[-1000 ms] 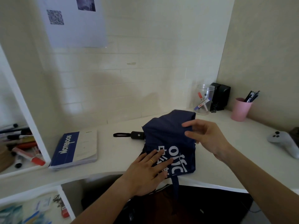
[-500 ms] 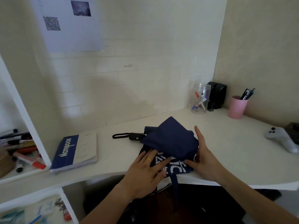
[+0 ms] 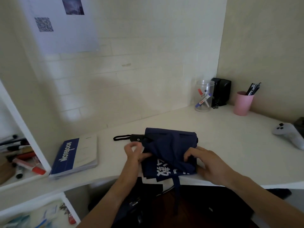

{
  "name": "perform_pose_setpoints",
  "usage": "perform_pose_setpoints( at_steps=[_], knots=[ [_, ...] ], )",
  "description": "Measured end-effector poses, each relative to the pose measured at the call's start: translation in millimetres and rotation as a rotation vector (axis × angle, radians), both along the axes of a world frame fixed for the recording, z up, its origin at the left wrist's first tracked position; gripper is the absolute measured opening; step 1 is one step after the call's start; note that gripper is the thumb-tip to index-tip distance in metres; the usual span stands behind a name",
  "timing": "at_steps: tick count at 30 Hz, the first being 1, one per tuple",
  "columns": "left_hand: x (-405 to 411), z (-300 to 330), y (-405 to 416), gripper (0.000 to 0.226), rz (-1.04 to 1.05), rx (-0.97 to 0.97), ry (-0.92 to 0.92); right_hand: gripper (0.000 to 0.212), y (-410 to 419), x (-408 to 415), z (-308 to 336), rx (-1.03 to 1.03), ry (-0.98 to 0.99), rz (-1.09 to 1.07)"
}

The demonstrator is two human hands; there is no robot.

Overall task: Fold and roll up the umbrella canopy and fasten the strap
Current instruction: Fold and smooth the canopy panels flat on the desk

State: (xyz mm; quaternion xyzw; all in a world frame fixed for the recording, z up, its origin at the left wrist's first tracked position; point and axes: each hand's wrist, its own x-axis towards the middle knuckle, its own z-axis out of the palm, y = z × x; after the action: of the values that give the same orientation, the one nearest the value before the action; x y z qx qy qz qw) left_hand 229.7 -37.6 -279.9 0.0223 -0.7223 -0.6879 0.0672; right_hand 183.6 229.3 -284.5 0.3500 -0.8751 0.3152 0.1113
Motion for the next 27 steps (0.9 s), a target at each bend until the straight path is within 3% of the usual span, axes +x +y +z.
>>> perform_pose_setpoints(
  at_steps=[3,6,9,12,15,19,20,27],
  knots=[
    [-25,6,-20,0.030,-0.115,0.034,-0.087,0.064,0,0,4,0.058,-0.051,-0.026],
    [-24,15,-21,0.027,-0.233,-0.116,-0.112,0.086,3,-1,6,0.086,-0.114,-0.041],
    [-9,24,-10,0.033,-0.207,-0.221,-0.068,0.095,1,-1,7,-0.083,-0.292,-0.047],
    [-3,25,-21,0.042,-0.268,-0.198,-0.087,0.088,3,2,9,-0.431,-0.510,-0.036],
    [-2,21,-25,0.043,-0.252,-0.195,-0.075,0.084,17,0,0,-0.301,-0.492,-0.064],
    [-4,17,-23,0.041,-0.232,-0.188,-0.087,0.042,20,7,9,-0.537,-0.733,-0.051],
    [-5,16,-23,0.041,-0.227,-0.222,-0.102,0.040,16,9,13,-0.569,-0.755,-0.049],
    [-7,0,-28,0.042,-0.237,-0.467,-0.051,0.047,-5,13,1,-0.329,-0.540,-0.239]
  ],
)
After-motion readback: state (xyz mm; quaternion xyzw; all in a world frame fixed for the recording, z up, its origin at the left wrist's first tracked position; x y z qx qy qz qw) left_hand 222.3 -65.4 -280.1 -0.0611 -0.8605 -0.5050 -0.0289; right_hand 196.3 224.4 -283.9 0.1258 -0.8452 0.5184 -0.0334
